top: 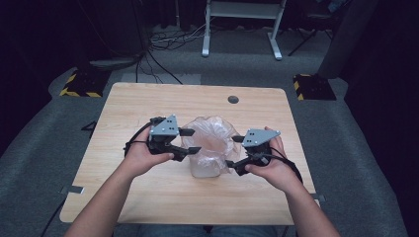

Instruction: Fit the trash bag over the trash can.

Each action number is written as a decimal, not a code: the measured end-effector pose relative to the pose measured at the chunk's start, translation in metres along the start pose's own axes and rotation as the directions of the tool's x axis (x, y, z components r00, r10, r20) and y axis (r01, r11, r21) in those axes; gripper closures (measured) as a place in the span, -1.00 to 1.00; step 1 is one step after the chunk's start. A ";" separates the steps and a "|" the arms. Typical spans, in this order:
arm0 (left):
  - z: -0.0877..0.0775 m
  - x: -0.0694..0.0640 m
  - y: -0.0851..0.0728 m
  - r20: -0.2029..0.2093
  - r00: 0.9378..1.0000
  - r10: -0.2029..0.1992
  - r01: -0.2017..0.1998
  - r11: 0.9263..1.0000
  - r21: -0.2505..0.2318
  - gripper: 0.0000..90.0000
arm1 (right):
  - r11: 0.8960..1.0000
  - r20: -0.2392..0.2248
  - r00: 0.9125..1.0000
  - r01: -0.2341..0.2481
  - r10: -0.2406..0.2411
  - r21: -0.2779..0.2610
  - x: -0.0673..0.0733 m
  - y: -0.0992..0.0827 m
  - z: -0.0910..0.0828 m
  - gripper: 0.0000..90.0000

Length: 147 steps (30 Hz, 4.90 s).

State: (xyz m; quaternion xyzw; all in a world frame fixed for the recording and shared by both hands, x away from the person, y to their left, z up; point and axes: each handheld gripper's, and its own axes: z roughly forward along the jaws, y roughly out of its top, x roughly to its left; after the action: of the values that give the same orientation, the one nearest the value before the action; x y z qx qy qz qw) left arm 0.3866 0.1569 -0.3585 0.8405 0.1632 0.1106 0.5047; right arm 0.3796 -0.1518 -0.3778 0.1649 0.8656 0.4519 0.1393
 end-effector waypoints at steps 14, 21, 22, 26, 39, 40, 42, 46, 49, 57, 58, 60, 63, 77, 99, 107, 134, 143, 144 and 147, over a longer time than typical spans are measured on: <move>-0.010 -0.004 -0.028 0.009 1.000 -0.014 0.014 0.999 0.036 -0.16 | 0.999 -0.019 0.999 -0.039 0.039 -0.029 -0.001 -0.002 -0.004 -0.65; 0.002 -0.006 -0.041 0.009 1.000 -0.002 0.001 0.995 0.095 -0.26 | 0.998 -0.028 0.998 -0.055 0.054 -0.022 0.001 -0.008 0.006 -0.66; 0.005 -0.005 -0.043 0.002 1.000 0.006 -0.006 0.994 0.110 -0.27 | 0.998 -0.029 0.998 -0.054 0.054 -0.017 0.001 -0.009 0.009 -0.66; 0.018 -0.001 -0.052 -0.022 1.000 -0.007 0.010 0.989 0.148 -0.29 | 0.998 -0.018 0.998 -0.055 0.055 0.006 0.001 -0.015 0.018 -0.65; 0.003 0.004 -0.060 -0.055 0.996 -0.072 0.076 0.994 0.074 -0.29 | 0.998 -0.007 0.998 -0.059 0.059 0.014 0.002 -0.024 0.022 -0.65; -0.001 0.005 -0.058 -0.061 0.996 -0.068 0.072 0.996 0.060 -0.29 | 0.998 -0.007 0.998 -0.059 0.059 0.014 0.002 -0.024 0.022 -0.65; -0.010 0.005 -0.051 -0.081 0.994 -0.072 0.074 0.997 0.016 -0.29 | 0.999 -0.005 0.999 -0.053 0.053 0.005 0.003 -0.020 0.018 -0.65; -0.029 0.003 -0.033 -0.098 0.993 -0.067 0.060 0.996 -0.069 -0.27 | 0.999 0.005 0.999 -0.038 0.038 -0.012 0.004 -0.013 0.010 -0.65; -0.040 0.000 -0.020 -0.109 0.993 -0.053 0.038 0.991 -0.129 -0.25 | 0.999 0.010 0.999 -0.030 0.031 -0.023 0.004 -0.008 0.006 -0.65; -0.020 -0.012 0.004 -0.062 0.998 -0.002 -0.005 0.992 -0.126 -0.20 | 0.999 0.017 1.000 -0.015 0.015 -0.031 0.007 -0.001 0.006 -0.66; -0.015 -0.011 0.005 -0.053 0.999 -0.008 0.002 0.992 -0.124 -0.20 | 0.999 0.018 1.000 -0.013 0.013 -0.031 0.007 0.000 0.006 -0.66; -0.003 -0.009 0.005 -0.042 0.998 -0.036 0.030 0.991 -0.133 -0.19 | 0.999 0.018 1.000 -0.013 0.013 -0.031 0.007 0.000 0.006 -0.66; 0.006 -0.006 0.005 -0.057 0.996 -0.073 0.065 0.991 -0.120 -0.17 | 1.000 0.026 1.000 -0.011 0.012 -0.027 0.007 -0.001 0.006 -0.66; -0.007 -0.008 -0.028 -0.059 0.998 -0.027 0.026 1.000 -0.014 -0.19 | 0.999 0.011 1.000 -0.019 0.020 -0.025 0.008 -0.007 0.005 -0.66; 0.031 0.001 -0.064 -0.097 0.994 -0.041 0.054 0.989 0.136 -0.23 | 0.996 -0.006 0.997 -0.074 0.074 -0.050 0.001 -0.019 -0.005 -0.63; 0.034 0.007 -0.072 -0.134 0.988 -0.075 0.095 0.985 0.144 -0.21 | 0.990 -0.018 0.995 -0.100 0.098 -0.100 0.000 -0.015 -0.027 -0.63; 0.024 0.022 -0.052 -0.244 0.955 -0.167 0.183 0.982 0.047 -0.05 | 0.993 0.031 0.996 0.080 -0.078 -0.089 0.010 0.036 -0.022 0.10; 0.017 0.028 -0.045 -0.248 0.951 -0.186 0.193 0.981 0.006 0.06 | 0.988 0.037 0.993 -0.108 0.113 -0.109 -0.037 0.052 -0.003 0.99; 0.017 0.029 -0.045 -0.250 0.951 -0.184 0.192 0.981 0.010 0.06 | 0.988 0.052 0.992 -0.112 0.118 -0.104 -0.043 0.053 -0.001 0.98; 0.021 0.032 -0.046 -0.248 0.950 -0.188 0.199 0.980 0.018 0.11 | 0.986 0.068 0.988 -0.135 0.142 -0.095 -0.062 0.051 0.009 0.96</move>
State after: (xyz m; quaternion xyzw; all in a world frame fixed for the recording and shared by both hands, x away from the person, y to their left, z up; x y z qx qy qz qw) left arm 0.4154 0.1723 -0.4087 0.8109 0.3082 0.1603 0.4709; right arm 0.4475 -0.1430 -0.3344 0.2351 0.8250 0.4924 0.1472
